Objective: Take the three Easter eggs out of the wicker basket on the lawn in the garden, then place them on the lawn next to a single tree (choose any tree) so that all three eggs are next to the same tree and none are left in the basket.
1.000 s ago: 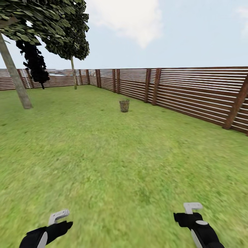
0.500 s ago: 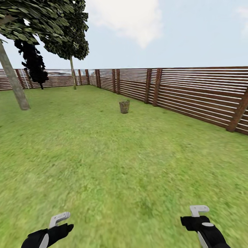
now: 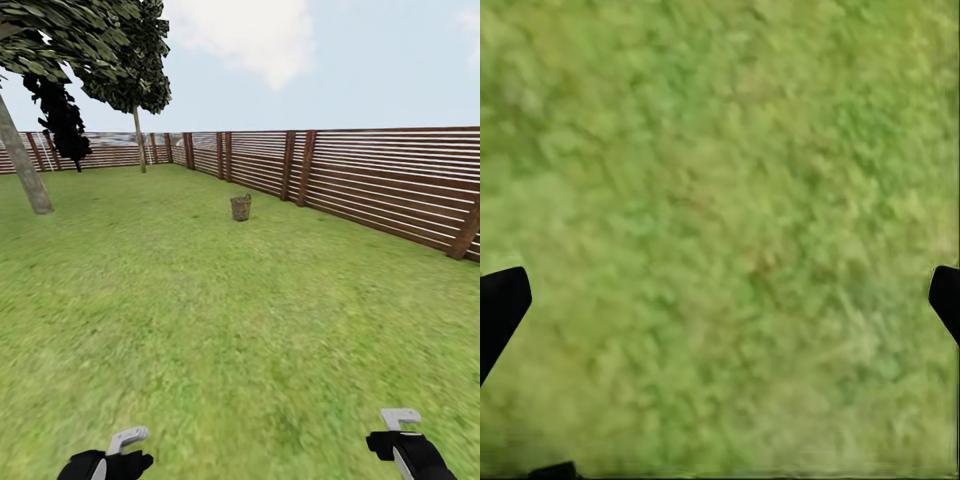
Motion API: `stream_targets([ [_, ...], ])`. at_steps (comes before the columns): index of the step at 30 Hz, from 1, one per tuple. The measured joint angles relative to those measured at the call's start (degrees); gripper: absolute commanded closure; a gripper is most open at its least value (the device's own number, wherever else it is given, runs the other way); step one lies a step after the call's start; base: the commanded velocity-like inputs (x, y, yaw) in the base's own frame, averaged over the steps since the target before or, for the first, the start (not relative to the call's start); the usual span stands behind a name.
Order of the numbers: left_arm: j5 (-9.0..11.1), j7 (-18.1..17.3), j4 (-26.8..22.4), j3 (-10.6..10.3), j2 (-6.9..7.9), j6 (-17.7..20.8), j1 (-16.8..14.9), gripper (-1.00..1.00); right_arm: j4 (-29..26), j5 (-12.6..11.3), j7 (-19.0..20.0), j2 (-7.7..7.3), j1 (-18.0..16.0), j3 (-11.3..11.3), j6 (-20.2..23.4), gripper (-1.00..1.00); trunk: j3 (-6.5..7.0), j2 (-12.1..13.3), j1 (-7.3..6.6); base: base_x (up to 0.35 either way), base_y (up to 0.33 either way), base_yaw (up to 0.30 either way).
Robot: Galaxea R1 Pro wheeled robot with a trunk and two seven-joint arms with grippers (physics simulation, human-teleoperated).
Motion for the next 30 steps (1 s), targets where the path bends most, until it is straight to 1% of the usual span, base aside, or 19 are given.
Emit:
stream_targets([
  [2,-0.01,-0.01,3.49,-0.86,0.04,1.43,-0.30,-1.00,5.12,0.00,0.33,-0.09,-2.38,-0.05,0.30,-1.00,-0.15,0.00,0.00,0.344,0.000,0.000],
  [3,0.00,0.00,6.06,-1.17,0.08,1.83,-1.00,-1.00,8.07,-0.05,0.61,-0.13,-3.85,-0.06,0.35,-1.00,-0.19,0.00,0.00,0.344,0.000,0.000],
  [4,0.04,0.03,7.77,-1.33,0.09,2.04,-2.16,-1.00,9.40,-0.10,1.37,-0.13,-4.66,-0.04,0.40,-1.00,-0.21,0.00,0.00,0.344,0.000,0.000],
  [7,0.05,0.06,9.71,-1.47,0.11,2.19,-3.74,-1.00,9.84,0.21,3.15,0.17,-5.28,0.24,0.62,-1.00,-0.24,0.00,0.00,0.344,0.000,0.000],
  [9,0.06,0.06,12.37,-1.50,0.21,1.93,-4.38,-1.00,9.99,0.50,3.45,0.43,-5.42,0.36,0.67,-1.00,-0.25,0.00,0.00,0.344,0.000,0.000],
  [10,0.08,0.08,15.89,-1.51,0.38,1.10,-5.77,-1.00,10.07,0.65,3.55,0.54,-5.46,0.41,0.67,-1.00,-0.25,0.00,0.00,0.345,0.000,0.000],
  [11,0.13,0.07,20.29,-1.50,0.58,-0.56,-8.17,-1.00,10.16,0.73,3.56,0.65,-5.48,0.48,0.67,-1.00,-0.24,0.00,0.00,0.345,0.000,0.000],
  [14,0.19,0.13,29.38,-1.54,1.29,-5.55,-13.41,-1.00,10.25,0.81,3.54,0.74,-5.50,0.54,0.67,-1.00,-0.25,0.00,0.00,0.345,0.000,0.000],
  [16,0.21,0.09,31.56,-1.53,1.46,-6.86,-14.60,-1.00,10.24,0.82,3.53,0.68,-5.50,0.54,0.67,-1.00,-0.25,0.00,0.00,0.345,0.000,0.000],
  [19,0.49,0.03,32.44,-1.50,1.55,-7.60,-15.26,-1.00,9.92,0.83,3.61,0.66,-5.51,0.53,0.66,-1.00,-0.25,0.00,0.00,0.345,0.000,0.000],
  [20,0.84,-0.19,31.59,-1.06,2.12,-7.89,-15.36,-1.00,9.55,0.83,3.64,0.64,-5.51,0.50,0.56,-1.00,-0.25,0.00,0.00,0.345,0.000,0.000],
  [21,1.28,-0.27,30.39,-0.19,3.14,-8.03,-15.42,-1.00,9.30,0.83,3.67,0.63,-5.51,0.49,0.51,-1.00,-0.25,0.00,0.00,0.345,0.000,0.000],
  [22,3.10,-0.40,28.67,2.06,5.11,-8.17,-15.67,-1.00,9.09,0.82,3.65,0.66,-5.51,0.48,0.44,-1.00,-0.24,0.00,0.00,0.345,0.000,0.000],
  [23,7.50,-0.51,27.27,4.79,7.24,-8.32,-16.96,-1.00,8.08,0.47,3.90,0.38,-5.51,0.48,0.17,-1.00,-0.23,0.00,0.00,0.345,0.000,0.000],
  [24,8.42,-0.51,27.12,5.09,7.08,-8.33,-17.43,-1.00,7.25,0.31,3.98,0.25,-5.51,0.48,0.16,-1.00,-0.24,0.00,0.00,0.345,0.000,0.000],
  [25,8.98,-0.47,27.11,5.18,6.22,-8.33,-17.78,-1.00,5.63,0.23,4.05,0.04,-5.51,0.48,0.30,-1.00,-0.25,0.00,0.00,0.345,0.000,0.000],
  [26,8.76,-0.30,27.23,4.86,5.05,-8.33,-17.96,-1.00,4.19,0.18,4.06,-0.18,-5.61,0.44,0.45,-1.00,-0.25,0.00,0.00,0.345,0.000,0.000],
  [27,7.60,-0.19,27.48,4.32,4.21,-8.36,-18.06,-1.00,3.22,0.19,4.05,-0.23,-5.77,0.44,0.58,-1.00,-0.25,0.00,0.00,0.345,0.000,0.000],
  [30,4.71,-0.10,28.45,3.34,2.52,-9.64,-18.14,-1.00,2.13,0.32,4.05,0.00,-5.90,0.52,0.65,-1.00,-0.25,0.00,0.00,0.345,0.000,0.000],
])
